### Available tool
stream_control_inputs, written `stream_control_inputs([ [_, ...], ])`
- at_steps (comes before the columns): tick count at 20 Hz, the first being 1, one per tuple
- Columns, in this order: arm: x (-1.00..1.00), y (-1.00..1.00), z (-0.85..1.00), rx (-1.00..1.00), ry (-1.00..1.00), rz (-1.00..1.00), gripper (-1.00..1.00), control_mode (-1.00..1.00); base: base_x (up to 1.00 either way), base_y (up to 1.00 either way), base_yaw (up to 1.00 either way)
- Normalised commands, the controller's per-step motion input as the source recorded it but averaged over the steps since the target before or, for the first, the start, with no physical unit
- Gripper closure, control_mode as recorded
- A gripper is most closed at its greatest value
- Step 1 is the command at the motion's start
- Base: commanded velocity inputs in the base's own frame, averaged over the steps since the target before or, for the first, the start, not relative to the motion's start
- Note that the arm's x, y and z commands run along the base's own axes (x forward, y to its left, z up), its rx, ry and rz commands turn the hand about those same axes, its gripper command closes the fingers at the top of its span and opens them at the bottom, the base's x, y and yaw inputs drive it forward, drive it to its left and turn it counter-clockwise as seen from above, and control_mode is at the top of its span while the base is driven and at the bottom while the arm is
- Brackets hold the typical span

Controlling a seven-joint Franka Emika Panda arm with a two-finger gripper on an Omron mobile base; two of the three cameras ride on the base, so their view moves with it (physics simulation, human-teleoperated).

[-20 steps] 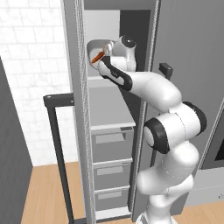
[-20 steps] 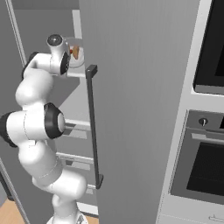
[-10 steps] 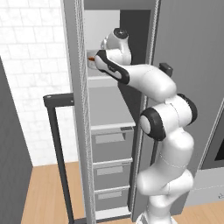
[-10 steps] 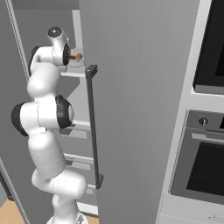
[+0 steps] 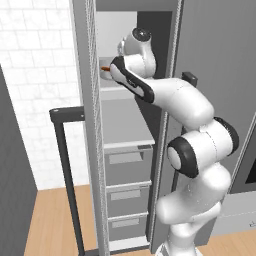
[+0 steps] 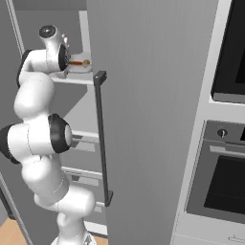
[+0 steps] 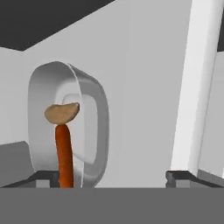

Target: Take the meat container that has the fish and place it on the second highest rack of the freezer. Then take the vegetable container that has the sweet potato and carrot and place it on the highest rack of the freezer.

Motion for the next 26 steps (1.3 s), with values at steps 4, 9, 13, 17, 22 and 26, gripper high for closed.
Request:
stream_control_inputs([
  [4,-1.0,-0.7,-0.35,0.18,-0.01,0.24,-1.0,-1.0,0.0,0.0,0.0],
  [9,-1.0,-0.24,-0.04,0.03,-0.02,0.57,-1.0,-1.0,0.0,0.0,0.0],
  [13,-0.91,-0.16,0.0,-0.16,-0.1,0.73,-1.0,-1.0,0.0,0.0,0.0],
  [17,-0.98,-0.29,-0.09,-0.35,-0.09,0.67,-1.0,-1.0,0.0,0.0,0.0],
  [22,-1.0,-0.2,-0.55,-0.47,0.03,0.54,-1.0,-1.0,0.0,0.0,0.0],
  [26,-1.0,-0.17,-0.75,-0.56,0.0,0.36,-1.0,-1.0,0.0,0.0,0.0],
])
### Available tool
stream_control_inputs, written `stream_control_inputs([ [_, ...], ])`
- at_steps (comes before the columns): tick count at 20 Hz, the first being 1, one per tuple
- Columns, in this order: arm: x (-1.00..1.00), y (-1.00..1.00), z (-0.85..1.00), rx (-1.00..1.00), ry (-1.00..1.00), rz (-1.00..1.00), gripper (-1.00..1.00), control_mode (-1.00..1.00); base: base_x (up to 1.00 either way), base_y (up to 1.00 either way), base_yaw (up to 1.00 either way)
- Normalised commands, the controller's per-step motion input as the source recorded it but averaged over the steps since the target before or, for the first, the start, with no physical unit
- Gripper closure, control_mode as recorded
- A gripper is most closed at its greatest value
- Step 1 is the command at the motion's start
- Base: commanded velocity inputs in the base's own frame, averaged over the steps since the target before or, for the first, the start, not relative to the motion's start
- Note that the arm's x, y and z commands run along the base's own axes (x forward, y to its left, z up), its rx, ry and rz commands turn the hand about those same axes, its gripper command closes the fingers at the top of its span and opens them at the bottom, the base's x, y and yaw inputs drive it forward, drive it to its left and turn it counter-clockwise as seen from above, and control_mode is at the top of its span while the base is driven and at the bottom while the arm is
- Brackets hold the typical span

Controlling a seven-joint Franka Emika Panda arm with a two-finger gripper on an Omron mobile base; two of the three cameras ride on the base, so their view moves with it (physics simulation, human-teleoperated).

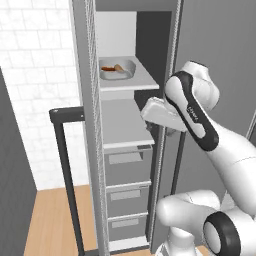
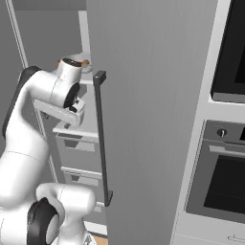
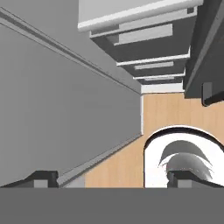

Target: Take the meat container that has the fish and place it on the second highest rack of the freezer. Then take the vegetable container that has the sweet potato and carrot and place it on the highest rack of the freezer.

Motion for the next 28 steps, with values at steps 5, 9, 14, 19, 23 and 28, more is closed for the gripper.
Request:
stream_control_inputs([
  [5,-1.0,-0.38,-0.4,-0.3,-0.23,0.17,-1.0,-1.0,0.0,0.0,0.0],
  [9,-1.0,-0.51,-0.21,0.0,-0.19,0.0,-1.0,-1.0,0.0,0.0,0.0],
  [14,-0.77,-0.39,-0.1,0.02,-0.09,-0.01,-1.0,-1.0,0.0,0.0,0.0],
  [19,-0.2,0.01,0.0,-0.01,-0.06,-0.01,-1.0,1.0,-0.03,0.0,0.0],
  [23,0.0,0.0,0.0,0.0,0.0,0.0,-1.0,1.0,-0.29,-0.01,-0.08],
  [28,0.0,0.0,0.0,0.0,0.0,0.0,-1.0,1.0,-0.63,-0.15,-0.12],
])
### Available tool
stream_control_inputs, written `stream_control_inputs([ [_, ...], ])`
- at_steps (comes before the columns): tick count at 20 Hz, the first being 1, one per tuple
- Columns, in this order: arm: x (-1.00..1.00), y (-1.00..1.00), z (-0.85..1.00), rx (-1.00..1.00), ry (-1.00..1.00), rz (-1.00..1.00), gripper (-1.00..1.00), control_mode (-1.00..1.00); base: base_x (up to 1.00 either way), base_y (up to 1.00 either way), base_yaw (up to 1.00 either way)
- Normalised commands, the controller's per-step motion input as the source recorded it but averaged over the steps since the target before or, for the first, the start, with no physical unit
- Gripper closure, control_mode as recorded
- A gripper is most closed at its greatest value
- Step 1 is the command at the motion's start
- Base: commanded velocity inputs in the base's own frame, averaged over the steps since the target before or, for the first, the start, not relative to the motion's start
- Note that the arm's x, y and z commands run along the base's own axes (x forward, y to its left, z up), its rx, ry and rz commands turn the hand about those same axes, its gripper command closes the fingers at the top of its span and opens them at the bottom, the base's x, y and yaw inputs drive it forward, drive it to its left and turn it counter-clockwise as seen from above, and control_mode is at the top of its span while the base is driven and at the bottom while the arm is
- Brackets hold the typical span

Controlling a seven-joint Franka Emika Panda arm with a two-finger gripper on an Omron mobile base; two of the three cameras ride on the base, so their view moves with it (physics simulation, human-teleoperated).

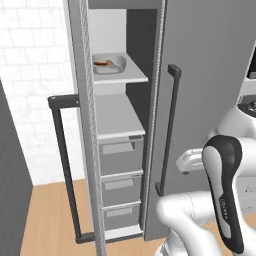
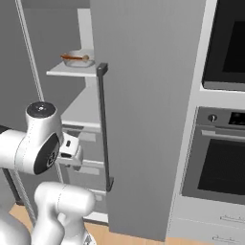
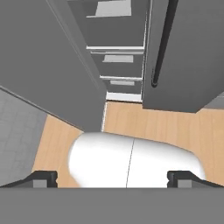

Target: Take the meat container that has the fish and place it on the second highest rack of the freezer. Then take the vegetable container that has the sweet potato and carrot and place it on the highest rack of the freezer.

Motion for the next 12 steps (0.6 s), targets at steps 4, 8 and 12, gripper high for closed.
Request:
stream_control_inputs([
  [4,0.0,0.0,0.0,0.0,0.0,0.0,-1.0,1.0,-0.06,-0.43,-0.06],
  [8,0.0,0.0,0.0,0.0,0.0,0.0,-1.0,1.0,0.04,-0.83,0.0],
  [12,0.0,0.0,0.0,0.0,0.0,0.0,-1.0,1.0,0.0,-1.0,-0.01],
])
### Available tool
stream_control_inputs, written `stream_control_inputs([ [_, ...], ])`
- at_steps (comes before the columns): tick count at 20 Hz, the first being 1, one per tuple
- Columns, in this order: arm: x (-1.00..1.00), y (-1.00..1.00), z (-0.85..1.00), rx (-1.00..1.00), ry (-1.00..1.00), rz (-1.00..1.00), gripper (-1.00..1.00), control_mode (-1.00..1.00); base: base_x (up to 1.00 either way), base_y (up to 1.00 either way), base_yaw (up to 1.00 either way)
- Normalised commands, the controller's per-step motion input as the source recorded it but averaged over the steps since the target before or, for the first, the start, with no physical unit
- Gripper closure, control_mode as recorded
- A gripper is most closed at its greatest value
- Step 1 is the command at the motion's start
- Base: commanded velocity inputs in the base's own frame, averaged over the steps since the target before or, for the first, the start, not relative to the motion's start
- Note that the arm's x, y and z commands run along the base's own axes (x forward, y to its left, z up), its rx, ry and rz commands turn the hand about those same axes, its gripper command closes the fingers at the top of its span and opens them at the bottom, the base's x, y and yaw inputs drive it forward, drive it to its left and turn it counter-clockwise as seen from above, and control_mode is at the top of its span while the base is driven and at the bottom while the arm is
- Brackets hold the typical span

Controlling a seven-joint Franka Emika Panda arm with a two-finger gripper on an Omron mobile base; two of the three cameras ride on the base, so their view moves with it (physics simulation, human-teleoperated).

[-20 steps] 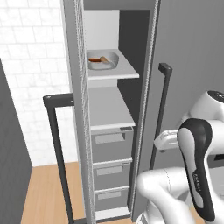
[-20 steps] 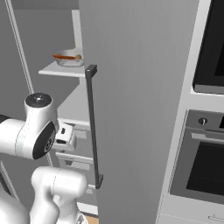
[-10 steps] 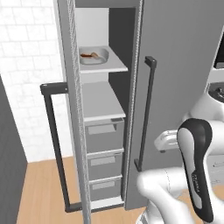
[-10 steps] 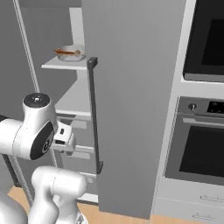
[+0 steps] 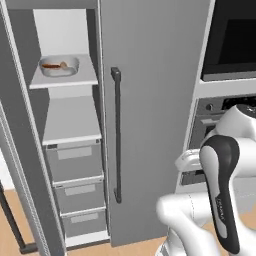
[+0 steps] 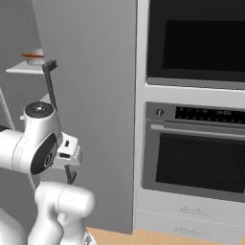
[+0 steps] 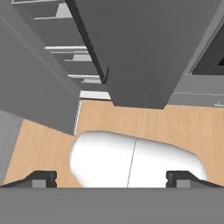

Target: Take the meat container that has the fish and place it on the second highest rack of the freezer. Then take the vegetable container that has the sweet potato and carrot and place it on the highest rack of the freezer.

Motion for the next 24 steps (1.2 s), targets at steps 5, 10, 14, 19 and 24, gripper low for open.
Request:
stream_control_inputs([
  [5,0.0,0.0,0.0,0.0,0.0,0.0,-1.0,1.0,0.0,-1.0,0.0],
  [10,0.0,0.0,0.0,0.0,0.0,0.0,-1.0,1.0,0.13,-1.0,0.02],
  [14,0.0,0.0,0.0,0.0,0.0,0.0,-1.0,1.0,0.27,-0.96,0.01],
  [19,0.0,0.0,0.0,0.0,0.0,0.0,-1.0,1.0,0.48,-0.81,0.0],
  [24,0.0,0.0,0.0,0.0,0.0,0.0,-1.0,1.0,0.16,-0.69,0.03],
])
